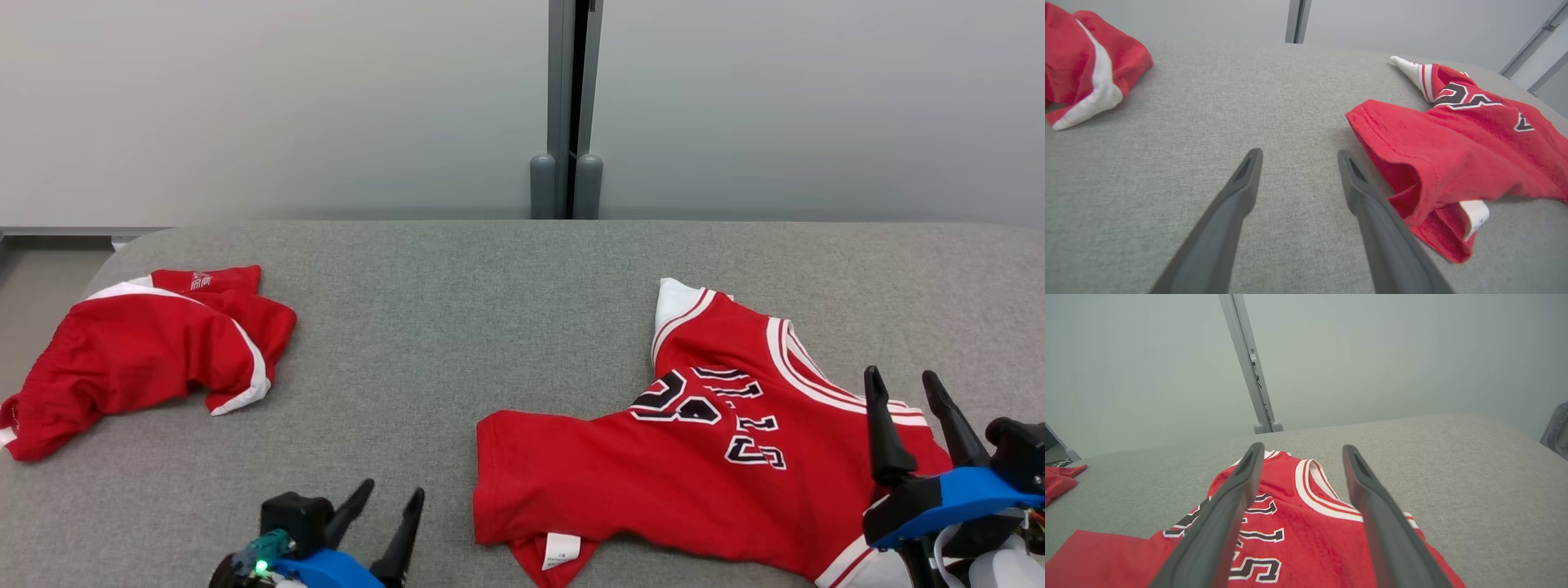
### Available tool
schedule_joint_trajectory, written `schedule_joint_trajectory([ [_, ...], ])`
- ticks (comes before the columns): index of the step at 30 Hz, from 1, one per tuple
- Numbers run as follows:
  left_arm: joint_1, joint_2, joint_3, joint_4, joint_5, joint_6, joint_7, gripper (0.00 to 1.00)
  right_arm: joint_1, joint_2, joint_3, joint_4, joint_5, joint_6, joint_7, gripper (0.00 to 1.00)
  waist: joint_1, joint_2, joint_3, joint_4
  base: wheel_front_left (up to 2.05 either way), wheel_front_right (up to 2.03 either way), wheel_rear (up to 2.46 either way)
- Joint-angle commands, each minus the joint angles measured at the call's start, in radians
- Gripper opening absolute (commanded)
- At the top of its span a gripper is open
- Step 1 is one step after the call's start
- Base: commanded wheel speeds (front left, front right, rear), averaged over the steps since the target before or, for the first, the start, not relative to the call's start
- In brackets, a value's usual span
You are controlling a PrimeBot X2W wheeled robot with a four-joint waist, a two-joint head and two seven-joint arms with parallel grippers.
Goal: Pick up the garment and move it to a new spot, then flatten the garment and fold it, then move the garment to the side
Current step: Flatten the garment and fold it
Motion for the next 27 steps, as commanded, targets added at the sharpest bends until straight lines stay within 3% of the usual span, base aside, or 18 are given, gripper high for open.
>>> schedule_joint_trajectory([
  [1, 0.016, 0.006, -0.025, -0.015, -0.012, -0.009, 0.028, 1.00, -0.020, -0.008, 0.002, 0.007, 0.002, 0.000, -0.010, 1.00, 0.0001, 0.0000, 0.003, -0.002, 0.00, 0.00, 0.00],
  [8, -0.009, 0.060, -0.169, -0.141, -0.126, -0.018, 0.202, 1.00, -0.056, -0.029, 0.001, 0.031, 0.008, 0.000, -0.027, 1.00, 0.0001, 0.0000, 0.034, -0.025, 0.00, 0.00, 0.00],
  [16, -0.086, 0.091, -0.251, -0.140, -0.211, -0.016, 0.235, 0.98, -0.091, -0.030, 0.018, 0.052, 0.009, 0.000, -0.037, 1.00, 0.0001, 0.0000, 0.079, -0.071, 0.00, 0.00, 0.00],
  [17, -0.093, 0.094, -0.258, -0.140, -0.218, -0.016, 0.231, 0.60, -0.094, -0.032, 0.016, 0.054, 0.010, 0.000, -0.040, 1.00, 0.0001, 0.0000, 0.083, -0.072, 0.00, 0.00, 0.00],
  [19, -0.103, 0.103, -0.272, -0.151, -0.232, -0.016, 0.217, 0.00, -0.093, -0.032, 0.009, 0.057, 0.007, 0.000, -0.046, 1.00, 0.0001, 0.0000, 0.086, -0.070, 0.00, 0.00, 0.00],
  [27, -0.088, 0.194, -0.272, -0.208, -0.238, -0.012, 0.177, 0.00, -0.076, -0.030, -0.018, 0.075, 0.001, 0.000, -0.056, 1.00, 0.0001, 0.0000, 0.075, -0.025, 0.00, 0.00, 0.00],
])
